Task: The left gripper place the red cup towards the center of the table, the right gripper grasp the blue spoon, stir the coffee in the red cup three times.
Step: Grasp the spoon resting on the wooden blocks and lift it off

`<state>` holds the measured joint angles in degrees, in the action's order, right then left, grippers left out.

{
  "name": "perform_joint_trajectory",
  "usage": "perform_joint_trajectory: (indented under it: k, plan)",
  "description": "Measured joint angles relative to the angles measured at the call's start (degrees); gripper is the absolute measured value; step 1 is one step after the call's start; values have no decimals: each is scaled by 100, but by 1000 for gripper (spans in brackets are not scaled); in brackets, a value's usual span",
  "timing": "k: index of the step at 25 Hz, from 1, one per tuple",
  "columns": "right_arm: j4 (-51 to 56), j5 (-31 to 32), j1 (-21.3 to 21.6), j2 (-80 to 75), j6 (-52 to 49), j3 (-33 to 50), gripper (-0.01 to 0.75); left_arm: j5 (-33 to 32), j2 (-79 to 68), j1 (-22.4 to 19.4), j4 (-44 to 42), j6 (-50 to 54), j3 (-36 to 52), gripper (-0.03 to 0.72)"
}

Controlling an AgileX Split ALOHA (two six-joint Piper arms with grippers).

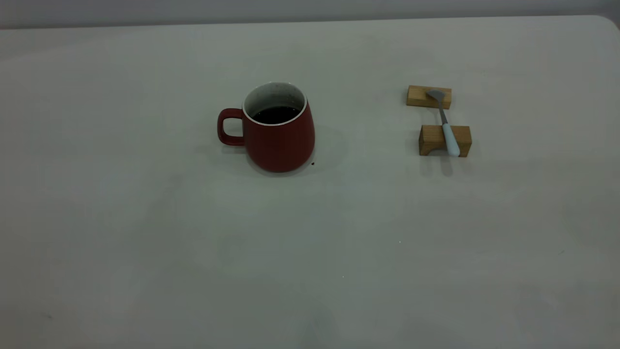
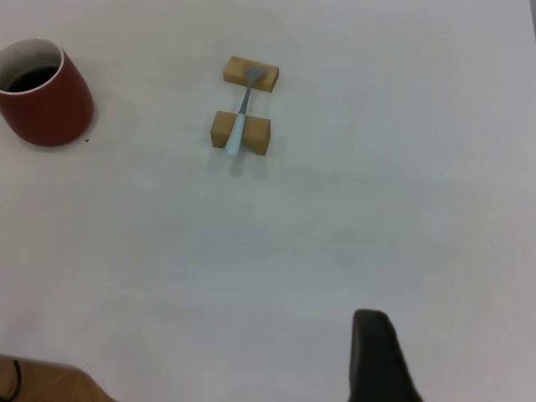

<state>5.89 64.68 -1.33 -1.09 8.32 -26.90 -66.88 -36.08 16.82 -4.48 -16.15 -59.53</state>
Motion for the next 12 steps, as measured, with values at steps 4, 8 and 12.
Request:
perform_joint_trajectory:
  k: [4,8,12]
  plan:
    - [0,0,0,0,0,0,489,0,962,-615,148,312,461,585]
    - [0,0,0,0,-5,0,489,0,1813,-1074,70,1183,1073,585]
    - [0,0,0,0,-5,0,489,0,2600,-1407,-6,1860,1793,585]
